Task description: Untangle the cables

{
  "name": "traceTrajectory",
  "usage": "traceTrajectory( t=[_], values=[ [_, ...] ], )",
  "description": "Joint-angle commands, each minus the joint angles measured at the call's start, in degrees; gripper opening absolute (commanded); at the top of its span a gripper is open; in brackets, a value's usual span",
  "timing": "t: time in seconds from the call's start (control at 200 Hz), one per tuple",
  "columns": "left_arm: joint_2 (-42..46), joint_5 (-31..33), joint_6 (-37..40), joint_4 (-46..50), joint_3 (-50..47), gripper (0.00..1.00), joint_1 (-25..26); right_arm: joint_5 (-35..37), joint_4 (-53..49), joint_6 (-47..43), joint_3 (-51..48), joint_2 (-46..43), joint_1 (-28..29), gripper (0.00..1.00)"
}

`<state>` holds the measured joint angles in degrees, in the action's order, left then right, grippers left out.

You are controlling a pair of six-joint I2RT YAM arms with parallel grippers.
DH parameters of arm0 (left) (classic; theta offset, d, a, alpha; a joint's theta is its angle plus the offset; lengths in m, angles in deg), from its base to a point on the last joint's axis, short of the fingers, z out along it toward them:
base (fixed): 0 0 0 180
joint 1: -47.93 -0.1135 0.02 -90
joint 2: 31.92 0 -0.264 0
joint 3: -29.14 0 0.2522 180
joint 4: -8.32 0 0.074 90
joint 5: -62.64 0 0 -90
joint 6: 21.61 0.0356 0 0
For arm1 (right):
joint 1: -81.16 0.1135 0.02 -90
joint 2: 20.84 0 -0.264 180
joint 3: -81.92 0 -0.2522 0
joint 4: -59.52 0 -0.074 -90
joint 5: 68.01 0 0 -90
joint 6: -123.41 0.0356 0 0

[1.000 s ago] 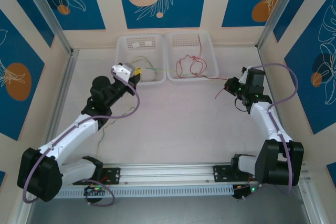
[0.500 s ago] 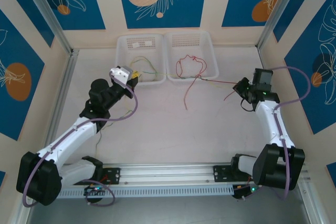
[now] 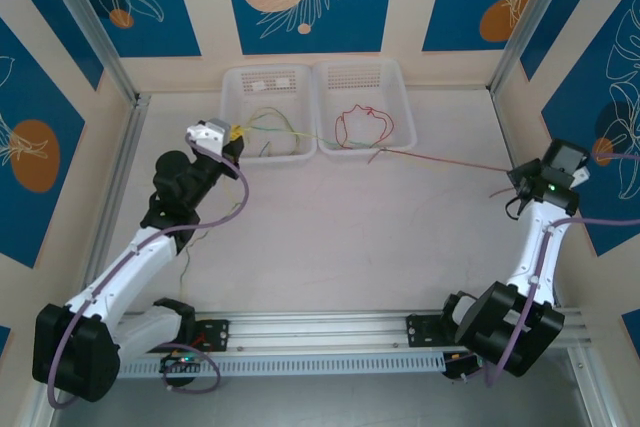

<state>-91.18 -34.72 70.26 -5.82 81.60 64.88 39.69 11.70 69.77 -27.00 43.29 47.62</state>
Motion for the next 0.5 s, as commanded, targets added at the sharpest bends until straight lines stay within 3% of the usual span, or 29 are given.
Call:
traceTrajectory(
  t=[0.0, 0.235, 0.295, 0.365, 0.49],
  values=[
    [1.5, 7.7, -2.3, -3.8, 0.3, 0.00, -2.6, 11.7, 0.3, -1.2, 2.8, 0.0, -2.3, 0.00],
    [0.5, 7.3, -3.1, -4.6, 0.2, 0.00, -2.6, 8.3, 0.0, -2.1, 5.8, -2.8, -0.5, 0.00],
    [0.7, 8.1, -3.5, -4.5, 0.2, 0.00, -2.8, 11.2, -1.5, -2.7, 7.4, -3.2, -0.2, 0.00],
    [0.9, 9.5, -3.8, -4.2, 0.1, 0.00, -3.5, 15.6, -3.6, -2.6, 9.3, -3.1, -2.0, 0.00],
    [0.8, 13.9, -6.1, -2.5, 0.0, 0.00, -5.3, 10.8, -5.3, -0.5, 10.3, -4.0, -5.8, 0.00]
  ],
)
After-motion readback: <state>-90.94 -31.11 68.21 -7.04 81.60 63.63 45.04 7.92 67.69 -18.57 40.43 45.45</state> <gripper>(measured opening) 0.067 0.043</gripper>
